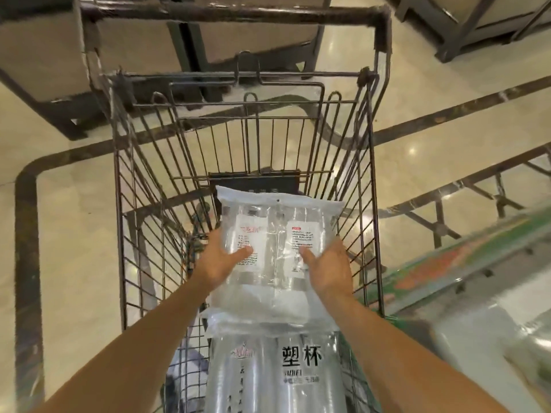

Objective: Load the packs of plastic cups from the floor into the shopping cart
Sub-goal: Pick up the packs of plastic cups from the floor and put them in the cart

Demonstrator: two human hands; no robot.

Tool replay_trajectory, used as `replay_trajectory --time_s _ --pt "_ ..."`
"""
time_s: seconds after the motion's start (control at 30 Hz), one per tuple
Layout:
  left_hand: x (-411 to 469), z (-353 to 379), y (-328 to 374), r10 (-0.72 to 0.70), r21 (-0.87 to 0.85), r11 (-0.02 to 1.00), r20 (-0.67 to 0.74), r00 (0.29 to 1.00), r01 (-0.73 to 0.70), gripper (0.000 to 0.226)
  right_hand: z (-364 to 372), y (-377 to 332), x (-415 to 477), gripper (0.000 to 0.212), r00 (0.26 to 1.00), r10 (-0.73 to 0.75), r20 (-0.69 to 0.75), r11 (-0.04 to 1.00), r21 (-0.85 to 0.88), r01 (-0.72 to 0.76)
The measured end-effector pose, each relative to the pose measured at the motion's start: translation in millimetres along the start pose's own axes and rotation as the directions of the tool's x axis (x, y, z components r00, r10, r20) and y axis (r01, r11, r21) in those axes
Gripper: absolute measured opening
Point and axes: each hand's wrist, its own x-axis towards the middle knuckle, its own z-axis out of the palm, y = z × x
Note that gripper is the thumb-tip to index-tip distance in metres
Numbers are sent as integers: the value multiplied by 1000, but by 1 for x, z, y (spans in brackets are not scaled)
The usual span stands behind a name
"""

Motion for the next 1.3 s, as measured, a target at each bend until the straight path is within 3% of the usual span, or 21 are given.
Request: replay_trajectory --time_s 0.2,0.3,0.37,0.4,0.5,0.63,0.73,0.83,1.0,1.13,1.3 --pt "8 15 4 64 154 986 -31 997 -59 93 -5 0 5 93 1000 -20 -8 995 -94 19" --pt "13 18 -1 -1 125 992 -51 999 7 102 -22 -7 -4 90 1000 -16 -10 983 -185 14" --pt "-17 16 39 -28 186 981 -110 994 48 126 -41 -17 -20 87 998 -56 -23 966 -253 48" --pt "-29 16 57 4 226 974 -119 993 23 126 -52 -22 -29 83 995 -95 -34 962 -258 84" --pt "-90 18 128 146 451 885 -33 989 -116 84 -101 -36 -66 56 984 -170 -57 972 -172 158" --pt "-183 32 206 354 693 621 169 920 -367 77 -189 -33 -143 41 935 -312 -170 941 -191 279" --pt "-271 60 253 479 752 343 376 793 -563 72 -259 2 -218 48 891 -362 -274 910 -313 273" --pt "-363 107 293 508 734 68 558 657 -676 81 -329 55 -310 57 859 -319 -401 923 -337 185" --pt "-531 221 337 507 522 -259 789 346 -812 84 -428 180 -488 56 709 -189 -679 949 -313 -47" --pt "-688 315 337 435 305 -444 895 95 -843 77 -471 292 -645 51 581 24 -814 937 -184 -296" --pt "-854 411 279 275 -8 -568 941 -199 -823 82 -470 402 -827 61 423 260 -868 833 -20 -553"
